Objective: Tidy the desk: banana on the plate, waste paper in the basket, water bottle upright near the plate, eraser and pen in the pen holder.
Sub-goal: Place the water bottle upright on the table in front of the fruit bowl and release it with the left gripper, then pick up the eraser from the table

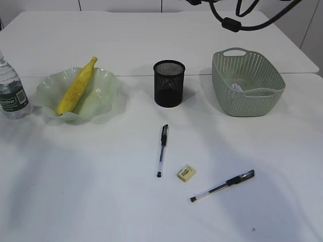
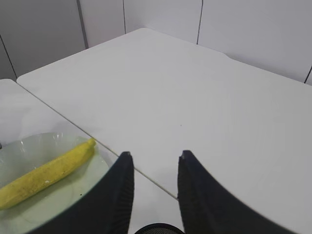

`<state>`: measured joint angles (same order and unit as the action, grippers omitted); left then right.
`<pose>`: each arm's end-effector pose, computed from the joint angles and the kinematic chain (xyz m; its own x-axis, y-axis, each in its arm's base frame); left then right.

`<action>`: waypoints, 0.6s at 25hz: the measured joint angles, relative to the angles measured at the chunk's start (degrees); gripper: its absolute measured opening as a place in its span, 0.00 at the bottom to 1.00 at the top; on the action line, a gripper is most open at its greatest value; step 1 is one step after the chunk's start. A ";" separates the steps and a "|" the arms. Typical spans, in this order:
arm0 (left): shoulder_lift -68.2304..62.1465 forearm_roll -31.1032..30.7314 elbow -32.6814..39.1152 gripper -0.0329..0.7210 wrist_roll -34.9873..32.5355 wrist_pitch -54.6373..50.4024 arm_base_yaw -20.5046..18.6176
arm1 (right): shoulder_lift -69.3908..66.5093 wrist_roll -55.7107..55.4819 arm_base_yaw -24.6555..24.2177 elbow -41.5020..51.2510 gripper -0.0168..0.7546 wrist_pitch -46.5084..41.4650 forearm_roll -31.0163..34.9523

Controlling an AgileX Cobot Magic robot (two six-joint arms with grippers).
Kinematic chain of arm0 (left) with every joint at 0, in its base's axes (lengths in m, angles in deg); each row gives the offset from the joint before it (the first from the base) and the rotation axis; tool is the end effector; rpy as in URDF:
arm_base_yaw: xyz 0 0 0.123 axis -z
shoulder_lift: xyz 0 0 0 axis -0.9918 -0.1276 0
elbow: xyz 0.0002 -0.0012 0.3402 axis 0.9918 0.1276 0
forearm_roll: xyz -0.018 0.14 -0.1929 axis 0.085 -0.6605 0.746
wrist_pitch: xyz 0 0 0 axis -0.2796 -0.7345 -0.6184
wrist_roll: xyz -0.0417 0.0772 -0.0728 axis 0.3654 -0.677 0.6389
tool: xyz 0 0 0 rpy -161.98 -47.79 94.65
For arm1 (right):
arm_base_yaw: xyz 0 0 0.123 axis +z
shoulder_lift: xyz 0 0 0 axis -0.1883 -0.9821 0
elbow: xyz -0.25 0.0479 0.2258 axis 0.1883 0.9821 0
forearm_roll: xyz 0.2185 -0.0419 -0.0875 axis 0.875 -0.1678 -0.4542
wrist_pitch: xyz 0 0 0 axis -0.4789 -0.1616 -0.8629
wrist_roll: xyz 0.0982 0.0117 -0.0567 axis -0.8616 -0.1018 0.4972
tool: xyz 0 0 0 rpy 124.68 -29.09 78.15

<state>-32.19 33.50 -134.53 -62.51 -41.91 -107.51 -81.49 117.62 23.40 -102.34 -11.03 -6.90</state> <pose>0.4590 0.1069 0.3023 0.0185 0.2087 -0.9778 0.5487 0.8155 0.1844 0.5010 0.1605 0.3761 -0.1586 -0.2152 -0.9636 -0.6320 0.7719 -0.0684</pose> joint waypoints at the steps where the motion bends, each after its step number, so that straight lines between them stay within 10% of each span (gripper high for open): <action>1: 0.59 0.00 0.00 0.80 0.70 0.00 0.00 | 0.00 0.00 0.00 0.00 0.32 0.00 0.00; 15: 12.57 -0.22 0.00 0.80 9.79 2.32 0.00 | 4.28 0.00 0.00 0.00 0.32 -5.52 -0.11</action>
<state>-19.62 33.28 -134.53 -52.72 -39.60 -107.51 -77.20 117.62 23.40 -102.34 -16.55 -7.01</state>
